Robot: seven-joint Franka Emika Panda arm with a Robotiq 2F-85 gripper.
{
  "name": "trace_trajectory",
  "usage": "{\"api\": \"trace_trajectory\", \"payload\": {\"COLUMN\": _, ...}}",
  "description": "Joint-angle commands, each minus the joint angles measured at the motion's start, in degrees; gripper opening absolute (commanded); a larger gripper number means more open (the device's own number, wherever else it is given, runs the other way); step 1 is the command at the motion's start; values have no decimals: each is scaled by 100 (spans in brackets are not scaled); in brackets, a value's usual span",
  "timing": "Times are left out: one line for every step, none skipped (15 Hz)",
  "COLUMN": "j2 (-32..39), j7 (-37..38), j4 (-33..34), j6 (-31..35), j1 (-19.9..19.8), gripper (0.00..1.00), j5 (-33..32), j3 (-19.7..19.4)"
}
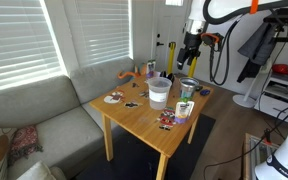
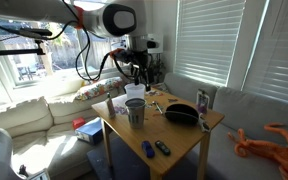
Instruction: Pick up the clear cup and put it the right way up on the table, pick up the silver cup and put it the right way up on the table, pick up the silver spoon and put it in the clear cup
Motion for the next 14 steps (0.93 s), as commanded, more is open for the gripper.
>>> {"api": "trace_trajectory", "payload": {"j2": 464, "j7": -870, "j4": 408, "j6": 677, "j1": -34, "gripper": 100, "j5": -221, "j3": -111}}
{"api": "trace_trajectory", "payload": {"j2": 577, "j7": -1142, "j4": 472, "j6": 888, "j1": -22, "gripper": 100, "j5": -212, "j3": -137}}
{"api": "trace_trajectory", "payload": {"j2": 751, "j7": -1517, "j4": 618, "j6": 1020, "j1": 4, "gripper": 100, "j5": -99, "j3": -182}}
{"api": "trace_trajectory", "payload": {"j2": 921, "j7": -1891, "j4": 736, "j6": 1109, "j1": 12, "gripper": 100, "j5": -21, "j3": -216}}
{"api": "trace_trajectory", "payload": {"j2": 1134, "j7": -2178, "j4": 884, "j6": 1273, "j1": -3, "gripper": 100, "j5": -93, "j3": -220}}
{"api": "trace_trajectory", "payload": {"j2": 1302, "j7": -2529, "j4": 992, "j6": 1379, "j1": 1, "gripper": 100, "j5": 7, "j3": -227}}
{"api": "trace_trajectory", "payload": {"j2": 1452, "j7": -2848, "j4": 1087, "j6": 1448, "j1": -2, "gripper": 100, "j5": 52, "j3": -212}}
{"api": "trace_trajectory", "payload": {"j2": 1627, "j7": -3178, "j4": 1197, "j6": 1519, "j1": -7, "gripper": 100, "j5": 148, "j3": -186}}
{"api": "trace_trajectory", "payload": {"j2": 1767, "j7": -3492, "j4": 1301, "j6": 1558, "j1": -20, "gripper": 100, "j5": 218, "j3": -152}}
{"api": "trace_trajectory", "payload": {"j2": 1923, "j7": -3814, "j4": 1412, "j6": 1565, "j1": -35, "gripper": 100, "j5": 335, "j3": -106}}
{"api": "trace_trajectory", "payload": {"j2": 2048, "j7": -4130, "j4": 1501, "j6": 1531, "j1": -57, "gripper": 100, "j5": 452, "j3": -53}}
{"api": "trace_trajectory", "payload": {"j2": 2156, "j7": -4344, "j4": 1593, "j6": 1476, "j1": -75, "gripper": 100, "j5": 522, "j3": 2}}
{"api": "trace_trajectory", "payload": {"j2": 2269, "j7": -4448, "j4": 1683, "j6": 1383, "j1": -86, "gripper": 100, "j5": 628, "j3": 54}}
{"api": "trace_trajectory", "payload": {"j2": 2351, "j7": -4441, "j4": 1771, "j6": 1227, "j1": -92, "gripper": 100, "j5": 743, "j3": 102}}
